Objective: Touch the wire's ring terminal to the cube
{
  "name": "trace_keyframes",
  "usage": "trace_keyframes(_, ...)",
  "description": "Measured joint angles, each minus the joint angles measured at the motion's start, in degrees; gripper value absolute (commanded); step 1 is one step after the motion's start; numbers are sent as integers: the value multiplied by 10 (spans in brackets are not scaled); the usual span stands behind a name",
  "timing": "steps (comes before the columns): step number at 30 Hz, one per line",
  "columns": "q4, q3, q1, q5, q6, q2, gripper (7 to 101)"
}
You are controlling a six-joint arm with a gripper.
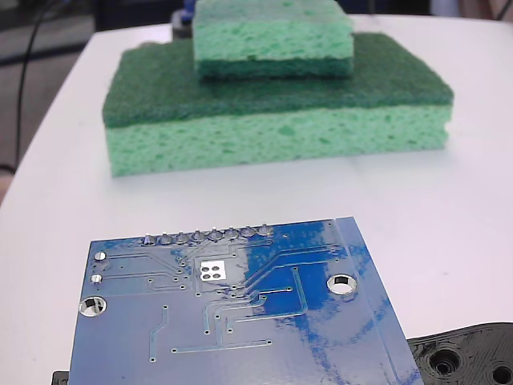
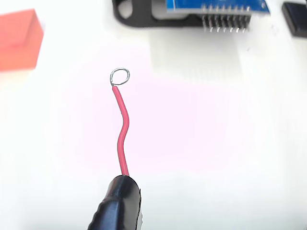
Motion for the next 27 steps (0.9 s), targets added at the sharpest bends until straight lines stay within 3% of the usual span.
trace_keyframes(8, -3, 17, -22, 25, 3, 0, 1003)
trace_keyframes(27, -3, 17, -21, 18, -1, 0, 1003)
